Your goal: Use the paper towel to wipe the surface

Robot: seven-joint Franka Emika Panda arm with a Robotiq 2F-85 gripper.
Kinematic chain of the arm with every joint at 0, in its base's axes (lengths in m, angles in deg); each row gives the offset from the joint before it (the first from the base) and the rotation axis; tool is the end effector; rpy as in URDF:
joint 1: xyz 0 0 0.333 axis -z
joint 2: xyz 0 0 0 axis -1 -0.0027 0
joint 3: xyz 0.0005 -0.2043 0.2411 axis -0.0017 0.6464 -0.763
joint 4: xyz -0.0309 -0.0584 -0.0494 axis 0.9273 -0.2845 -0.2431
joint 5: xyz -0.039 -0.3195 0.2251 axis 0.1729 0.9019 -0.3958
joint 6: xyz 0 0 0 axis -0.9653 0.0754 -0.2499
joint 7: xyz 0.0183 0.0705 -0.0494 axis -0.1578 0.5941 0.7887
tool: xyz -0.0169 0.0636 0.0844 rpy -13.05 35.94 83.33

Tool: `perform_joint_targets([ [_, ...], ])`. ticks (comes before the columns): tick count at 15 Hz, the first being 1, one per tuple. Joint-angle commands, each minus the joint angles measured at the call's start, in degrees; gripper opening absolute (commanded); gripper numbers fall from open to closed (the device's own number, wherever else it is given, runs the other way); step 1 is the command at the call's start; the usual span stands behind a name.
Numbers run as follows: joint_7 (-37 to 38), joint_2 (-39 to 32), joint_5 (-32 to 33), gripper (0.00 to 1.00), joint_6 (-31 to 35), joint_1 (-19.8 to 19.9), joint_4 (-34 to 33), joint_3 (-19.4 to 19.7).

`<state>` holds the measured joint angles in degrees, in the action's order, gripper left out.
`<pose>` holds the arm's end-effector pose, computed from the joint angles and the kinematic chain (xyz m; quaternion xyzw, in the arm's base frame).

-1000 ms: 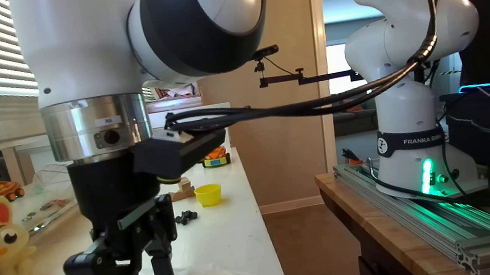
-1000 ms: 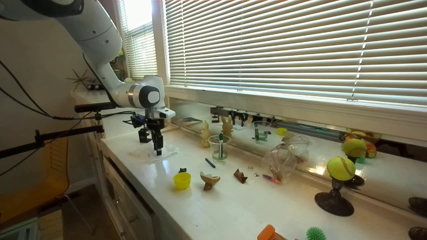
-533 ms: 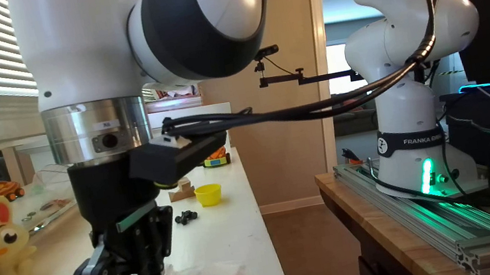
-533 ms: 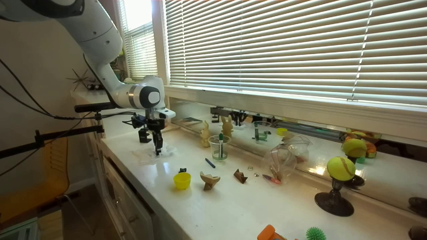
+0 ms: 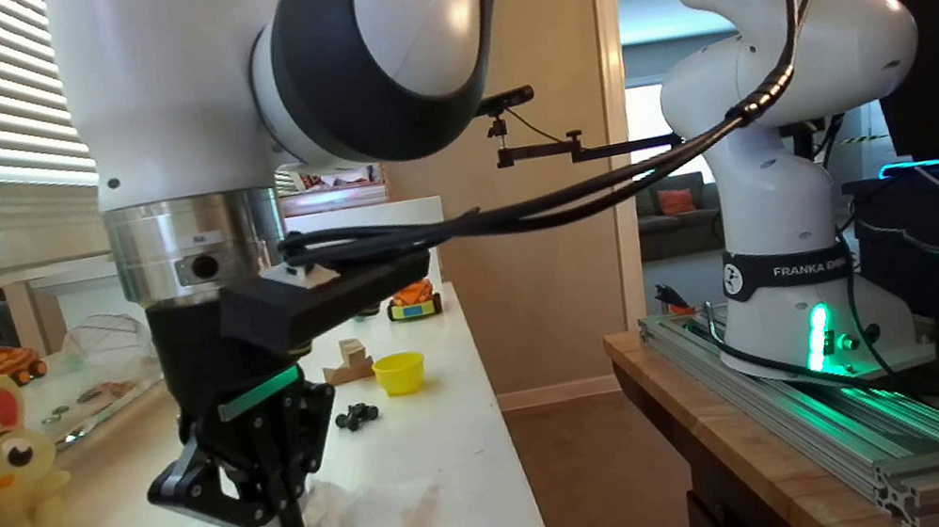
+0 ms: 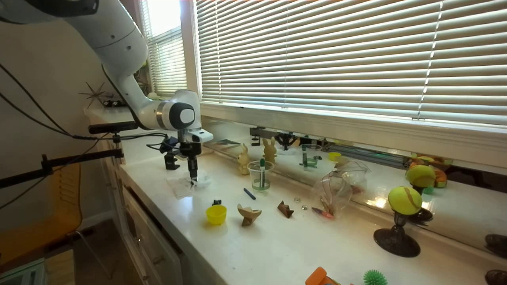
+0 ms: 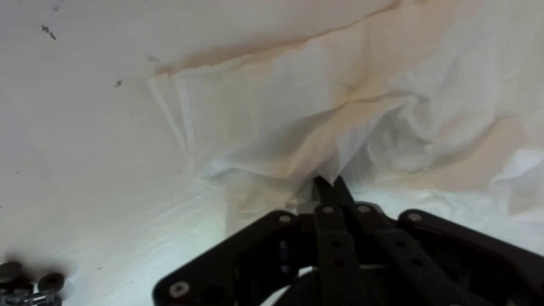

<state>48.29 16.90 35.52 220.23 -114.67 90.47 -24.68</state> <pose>0.5258 0.2723 0.2336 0.9774 -0.2109 0.0096 0.0113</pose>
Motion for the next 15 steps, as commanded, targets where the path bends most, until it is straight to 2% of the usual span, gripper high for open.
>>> perform_joint_targets([
  [1,8.7,8.1,5.4,0.00,4.7,-1.0,8.0,2.8],
  [3,13.7,11.4,10.6,0.00,5.1,-1.2,10.5,4.2],
  [5,16.6,12.3,13.4,0.00,4.7,0.6,11.9,3.5],
  [10,14.6,6.4,12.1,0.00,5.4,3.5,10.5,0.7],
  [15,11.4,1.2,11.4,0.00,3.7,2.3,3.6,-1.3],
])
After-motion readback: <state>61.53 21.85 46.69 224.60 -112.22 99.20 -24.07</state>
